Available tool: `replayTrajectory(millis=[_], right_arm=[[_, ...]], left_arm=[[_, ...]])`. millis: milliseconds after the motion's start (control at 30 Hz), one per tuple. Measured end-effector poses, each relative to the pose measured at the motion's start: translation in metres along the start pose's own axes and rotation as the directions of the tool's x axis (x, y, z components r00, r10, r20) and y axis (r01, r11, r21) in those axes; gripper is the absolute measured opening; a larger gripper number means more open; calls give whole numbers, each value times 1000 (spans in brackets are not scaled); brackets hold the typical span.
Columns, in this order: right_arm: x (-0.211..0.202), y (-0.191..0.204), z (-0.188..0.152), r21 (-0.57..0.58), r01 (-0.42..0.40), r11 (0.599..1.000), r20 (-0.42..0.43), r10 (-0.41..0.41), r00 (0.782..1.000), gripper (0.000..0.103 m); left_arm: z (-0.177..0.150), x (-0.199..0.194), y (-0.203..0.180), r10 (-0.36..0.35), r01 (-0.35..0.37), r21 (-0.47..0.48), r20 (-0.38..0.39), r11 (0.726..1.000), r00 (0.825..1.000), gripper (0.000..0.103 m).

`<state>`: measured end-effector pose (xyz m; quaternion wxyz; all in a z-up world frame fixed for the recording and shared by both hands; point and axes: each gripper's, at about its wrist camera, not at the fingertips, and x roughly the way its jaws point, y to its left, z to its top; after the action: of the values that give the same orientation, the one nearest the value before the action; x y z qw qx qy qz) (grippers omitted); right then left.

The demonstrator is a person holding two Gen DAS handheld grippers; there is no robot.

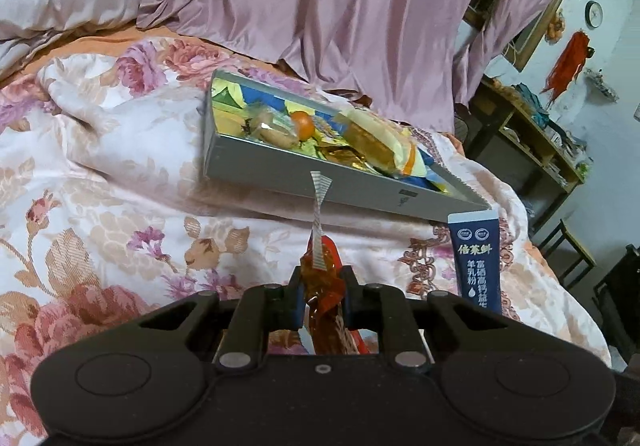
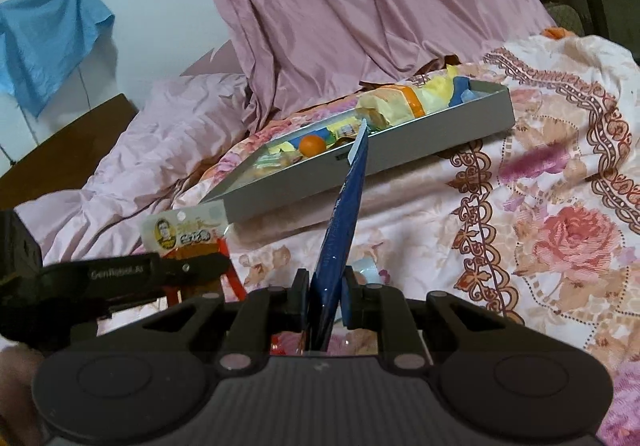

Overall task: Organize snacks
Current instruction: 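Grasp the blue bar with the right tool and lift it, then carry the red-orange packet and blue bar over the grey tray with both tools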

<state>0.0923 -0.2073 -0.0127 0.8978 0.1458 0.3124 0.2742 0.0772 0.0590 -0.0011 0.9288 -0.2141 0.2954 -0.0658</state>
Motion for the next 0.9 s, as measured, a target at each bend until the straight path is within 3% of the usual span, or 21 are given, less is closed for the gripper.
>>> replayTrajectory(millis=[133,367,467,900], right_arm=[[-6,8,-4,-48,20,999,11,-19,1000,17],[-17,22,-5,-159,59,986,74,-48,996,17],[-19,26,-6,-182,59,981,90,-43,995,17],[-17,24,-3,-176,36,984,106,-17,994,17]], left_arm=[[-4,-7,-6,-5,5,10,18,1000,1000,18],[-6,-21,-23,46,-62,143,113,988,992,18],[-6,-22,-25,39,-57,149,118,987,992,18],[-5,-20,-30,18,-41,171,138,984,990,18]])
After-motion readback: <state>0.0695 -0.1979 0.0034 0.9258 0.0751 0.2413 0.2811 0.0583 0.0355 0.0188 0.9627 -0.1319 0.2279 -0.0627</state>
